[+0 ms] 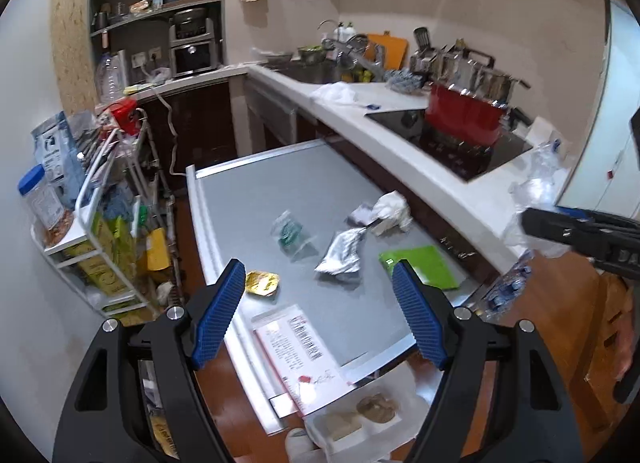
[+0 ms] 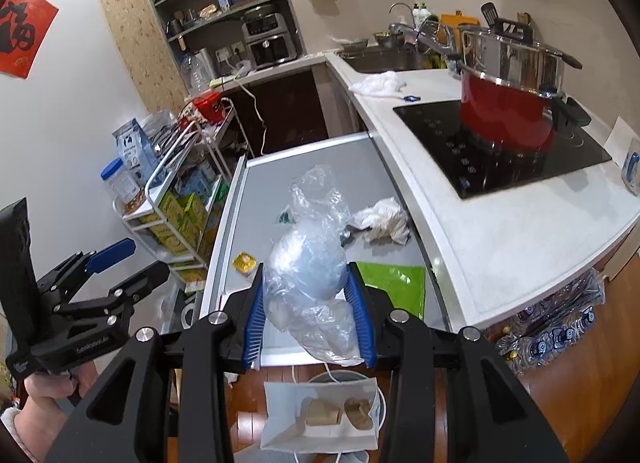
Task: Collect trash
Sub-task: 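Lift and carry the box and plastic bag down toward the paper bag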
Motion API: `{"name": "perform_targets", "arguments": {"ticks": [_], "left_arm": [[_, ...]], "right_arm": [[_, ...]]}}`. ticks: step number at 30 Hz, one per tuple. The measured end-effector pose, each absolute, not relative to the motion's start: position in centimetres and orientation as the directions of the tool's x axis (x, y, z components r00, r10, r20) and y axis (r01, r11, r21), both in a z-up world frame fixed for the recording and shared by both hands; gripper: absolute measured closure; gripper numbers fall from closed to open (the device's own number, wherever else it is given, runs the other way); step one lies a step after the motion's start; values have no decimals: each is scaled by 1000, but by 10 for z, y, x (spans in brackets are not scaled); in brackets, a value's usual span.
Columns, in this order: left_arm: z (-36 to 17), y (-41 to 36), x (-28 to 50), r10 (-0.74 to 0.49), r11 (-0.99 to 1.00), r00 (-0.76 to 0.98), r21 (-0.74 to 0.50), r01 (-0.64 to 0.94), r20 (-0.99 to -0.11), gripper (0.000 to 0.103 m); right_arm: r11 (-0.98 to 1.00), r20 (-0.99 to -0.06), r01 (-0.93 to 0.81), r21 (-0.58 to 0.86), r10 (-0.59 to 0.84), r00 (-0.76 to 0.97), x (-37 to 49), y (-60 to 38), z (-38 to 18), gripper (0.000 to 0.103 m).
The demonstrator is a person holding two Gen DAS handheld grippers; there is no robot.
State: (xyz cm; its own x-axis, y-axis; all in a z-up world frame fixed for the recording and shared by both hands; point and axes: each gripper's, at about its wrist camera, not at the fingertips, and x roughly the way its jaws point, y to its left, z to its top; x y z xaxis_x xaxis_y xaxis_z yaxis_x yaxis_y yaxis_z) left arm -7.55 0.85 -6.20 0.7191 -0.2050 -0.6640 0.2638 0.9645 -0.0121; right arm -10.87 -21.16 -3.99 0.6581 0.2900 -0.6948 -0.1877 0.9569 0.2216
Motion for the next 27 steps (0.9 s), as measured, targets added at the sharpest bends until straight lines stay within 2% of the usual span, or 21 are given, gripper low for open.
{"name": "perform_targets", "arguments": {"ticks": [3, 5, 7, 9, 12, 16, 17, 24, 25, 26, 27], "left_arm": [[-91, 10, -62, -179, 966, 635, -13, 258, -751, 23], [-122, 11, -48, -172, 970, 530, -49, 237, -830, 11], [-150, 9, -38, -161, 977, 455, -76, 199, -876, 11], [-181, 5, -26, -80, 991, 402, -27, 134, -912, 11], [-212, 5, -14, -49, 996, 338, -21, 84, -940, 12], [-230, 2, -12, -33, 997, 291, -13, 72, -956, 21], [-233, 2, -12, -40, 997, 283, -22, 68, -958, 25], [-230, -7, -6, -60, 993, 314, -24, 116, -948, 28], [-228, -8, -6, -72, 991, 323, -32, 127, -944, 39], [-223, -8, -8, -101, 988, 340, -56, 142, -935, 75], [-218, -8, -7, -131, 985, 338, -84, 149, -932, 85]], "right_arm": [[955, -711, -199, 220, 297, 638, -109, -209, -48, 65], [962, -729, -194, 194, 274, 627, -106, -205, -57, 65], [961, -742, -191, 199, 275, 611, -102, -202, -69, 65], [960, -752, -190, 205, 279, 598, -96, -199, -79, 65], [961, -764, -196, 194, 273, 585, -88, -194, -92, 66], [959, -777, -199, 199, 279, 565, -80, -191, -100, 66], [959, -776, -200, 200, 280, 565, -78, -193, -100, 66], [957, -778, -208, 204, 287, 559, -71, -193, -100, 66], [957, -778, -207, 206, 288, 558, -70, -194, -100, 66], [956, -777, -206, 207, 289, 559, -69, -194, -100, 66], [956, -777, -204, 209, 289, 560, -68, -194, -99, 66]]}}
